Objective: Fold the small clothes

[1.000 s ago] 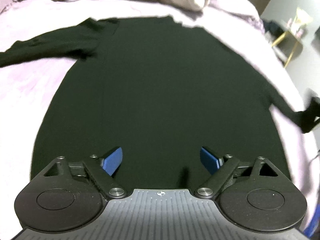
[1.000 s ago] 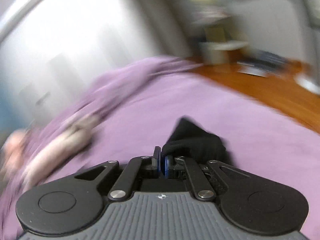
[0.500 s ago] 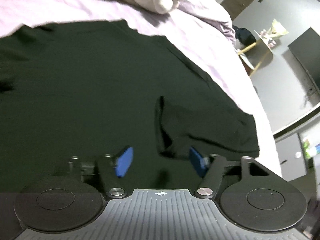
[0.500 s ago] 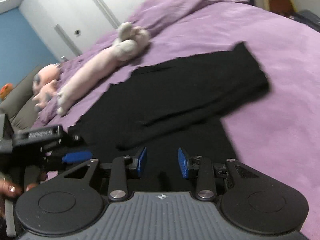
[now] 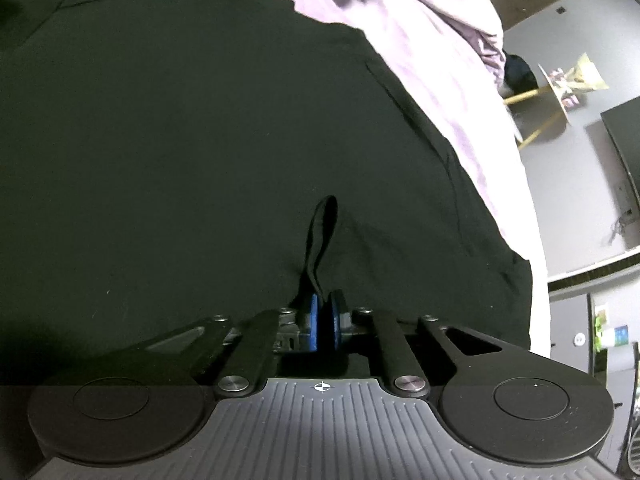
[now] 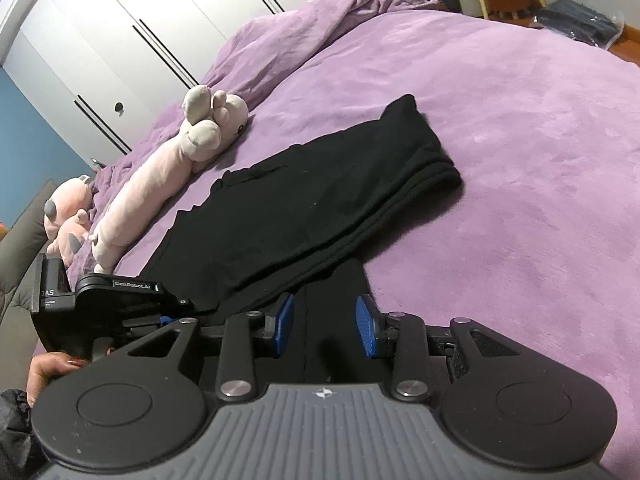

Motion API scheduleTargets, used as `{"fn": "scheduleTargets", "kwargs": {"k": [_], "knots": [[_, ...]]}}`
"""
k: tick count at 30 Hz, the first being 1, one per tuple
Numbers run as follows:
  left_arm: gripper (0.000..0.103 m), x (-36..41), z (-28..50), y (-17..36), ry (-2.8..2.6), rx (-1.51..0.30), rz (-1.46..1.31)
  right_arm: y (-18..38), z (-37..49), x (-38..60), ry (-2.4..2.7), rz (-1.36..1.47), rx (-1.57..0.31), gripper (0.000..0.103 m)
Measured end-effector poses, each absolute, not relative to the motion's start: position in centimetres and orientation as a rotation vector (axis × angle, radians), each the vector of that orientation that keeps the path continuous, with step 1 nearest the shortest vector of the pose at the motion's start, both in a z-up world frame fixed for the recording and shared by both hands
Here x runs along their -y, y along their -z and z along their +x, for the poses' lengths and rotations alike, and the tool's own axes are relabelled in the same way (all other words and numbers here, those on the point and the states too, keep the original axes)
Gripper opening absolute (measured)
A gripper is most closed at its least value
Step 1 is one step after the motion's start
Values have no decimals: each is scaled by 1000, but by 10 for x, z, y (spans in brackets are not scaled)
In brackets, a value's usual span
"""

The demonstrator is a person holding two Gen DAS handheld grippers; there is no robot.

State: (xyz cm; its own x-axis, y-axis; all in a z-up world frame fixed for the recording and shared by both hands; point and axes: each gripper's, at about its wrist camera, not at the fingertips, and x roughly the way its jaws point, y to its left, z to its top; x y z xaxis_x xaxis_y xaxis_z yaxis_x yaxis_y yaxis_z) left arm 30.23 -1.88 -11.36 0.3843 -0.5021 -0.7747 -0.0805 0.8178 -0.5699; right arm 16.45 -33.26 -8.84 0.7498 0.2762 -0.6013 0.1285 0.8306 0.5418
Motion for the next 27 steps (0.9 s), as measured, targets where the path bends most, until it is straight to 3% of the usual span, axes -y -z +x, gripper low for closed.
{"fn": "scheduleTargets", "kwargs": {"k": [5,9,12,15,17,18,20,22,24,27], "knots": [[6,1,302,81,318,-1078,-530,71,180,332,-47,537,-711,34],[6,-39,301,46,171,-937,-266,60,190,344,-12,516,-694,34],[6,-79,305,52,33,-930,-183,60,204,345,-9,495,-723,34],[8,-116,310,75,17,-968,-343,66,225,338,-26,483,-769,36],[19,-131,310,89,14,-958,-456,69,238,333,-41,485,-780,40],[31,-133,311,92,15,-942,-490,69,245,330,-44,487,-781,43],[35,-135,316,98,17,-927,-536,71,259,326,-48,486,-787,44],[31,-132,322,103,25,-937,-553,73,273,320,-43,464,-792,44],[6,-129,326,105,30,-944,-539,73,284,314,-36,439,-789,45],[5,-128,331,103,47,-925,-512,75,295,311,-30,441,-789,45]]}}
